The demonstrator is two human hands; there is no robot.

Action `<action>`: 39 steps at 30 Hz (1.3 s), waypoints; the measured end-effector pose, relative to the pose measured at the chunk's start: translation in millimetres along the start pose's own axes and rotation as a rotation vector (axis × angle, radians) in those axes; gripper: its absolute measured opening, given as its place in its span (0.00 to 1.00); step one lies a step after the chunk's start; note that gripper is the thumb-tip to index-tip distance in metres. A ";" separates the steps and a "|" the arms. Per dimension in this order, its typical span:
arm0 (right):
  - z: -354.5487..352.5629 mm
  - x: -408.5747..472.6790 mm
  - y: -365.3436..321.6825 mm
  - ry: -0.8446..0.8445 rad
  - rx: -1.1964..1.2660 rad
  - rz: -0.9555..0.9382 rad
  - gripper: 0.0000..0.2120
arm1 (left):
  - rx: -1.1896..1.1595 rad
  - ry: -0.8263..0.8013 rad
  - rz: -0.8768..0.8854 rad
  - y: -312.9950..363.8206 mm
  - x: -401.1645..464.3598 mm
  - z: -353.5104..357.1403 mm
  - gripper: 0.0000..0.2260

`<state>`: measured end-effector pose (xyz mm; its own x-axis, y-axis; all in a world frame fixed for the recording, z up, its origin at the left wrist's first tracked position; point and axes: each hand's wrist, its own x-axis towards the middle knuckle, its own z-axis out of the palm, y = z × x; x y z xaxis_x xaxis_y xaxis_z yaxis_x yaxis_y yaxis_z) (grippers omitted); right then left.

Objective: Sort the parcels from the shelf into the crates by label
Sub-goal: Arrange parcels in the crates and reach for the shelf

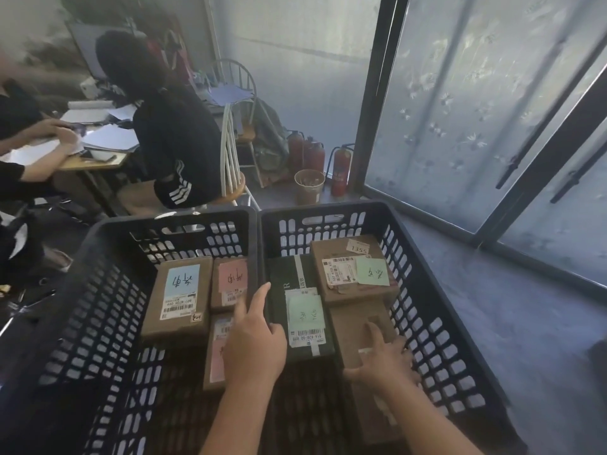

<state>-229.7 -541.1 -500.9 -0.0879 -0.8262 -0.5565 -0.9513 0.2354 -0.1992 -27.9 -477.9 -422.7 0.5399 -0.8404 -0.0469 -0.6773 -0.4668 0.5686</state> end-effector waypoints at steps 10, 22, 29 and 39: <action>11.1 1.4 -1.5 0.028 -0.020 0.024 0.63 | -0.046 0.002 -0.001 -7.7 2.1 6.9 0.32; -48.4 -53.0 -1.6 0.374 0.149 -0.401 0.55 | -0.212 -0.077 0.089 -9.2 -11.1 -13.2 0.39; -102.9 -111.0 -20.7 0.502 0.396 -0.633 0.48 | -0.368 -0.040 0.266 -9.2 -28.8 -65.3 0.44; -128.1 -138.4 -78.3 0.390 0.405 -0.971 0.48 | -0.299 0.265 0.204 -20.4 -66.0 -148.4 0.44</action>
<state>-181.0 -510.8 -304.9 0.4847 -0.8369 0.2542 -0.5070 -0.5057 -0.6980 24.4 -372.1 -309.3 0.5458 -0.7894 0.2810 -0.6304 -0.1660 0.7583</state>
